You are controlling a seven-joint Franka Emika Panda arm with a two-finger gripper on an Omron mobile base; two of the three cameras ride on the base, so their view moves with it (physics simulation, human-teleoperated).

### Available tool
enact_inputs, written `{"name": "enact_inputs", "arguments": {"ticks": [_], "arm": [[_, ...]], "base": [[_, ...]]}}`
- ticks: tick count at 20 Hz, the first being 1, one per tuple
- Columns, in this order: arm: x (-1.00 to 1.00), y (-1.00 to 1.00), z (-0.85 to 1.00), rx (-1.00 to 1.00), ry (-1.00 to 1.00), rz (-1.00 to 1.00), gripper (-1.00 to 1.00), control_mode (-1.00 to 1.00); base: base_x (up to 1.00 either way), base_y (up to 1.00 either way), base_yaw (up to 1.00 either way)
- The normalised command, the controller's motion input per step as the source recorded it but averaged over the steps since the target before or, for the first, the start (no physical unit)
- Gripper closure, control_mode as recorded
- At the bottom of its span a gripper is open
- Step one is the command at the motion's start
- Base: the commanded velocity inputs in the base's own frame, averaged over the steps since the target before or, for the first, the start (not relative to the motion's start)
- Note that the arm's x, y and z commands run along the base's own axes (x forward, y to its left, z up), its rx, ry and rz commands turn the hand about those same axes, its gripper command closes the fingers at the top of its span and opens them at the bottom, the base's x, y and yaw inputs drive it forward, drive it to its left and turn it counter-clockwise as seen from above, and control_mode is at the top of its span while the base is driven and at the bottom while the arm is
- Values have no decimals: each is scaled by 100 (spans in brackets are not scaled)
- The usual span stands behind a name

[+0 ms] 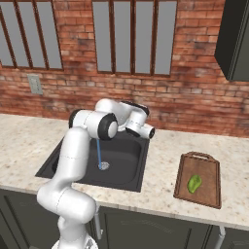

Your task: Pick the mango from the sink and place it on the cutting board to airdry. Then turn off the sink faucet.

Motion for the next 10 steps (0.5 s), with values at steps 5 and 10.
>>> {"name": "enact_inputs", "arguments": {"ticks": [5,10], "arm": [[48,59,20,0,0,21,-100,-100],[42,56,25,0,-2,40,-100,-100]], "base": [[0,0,0],[0,0,0]]}}
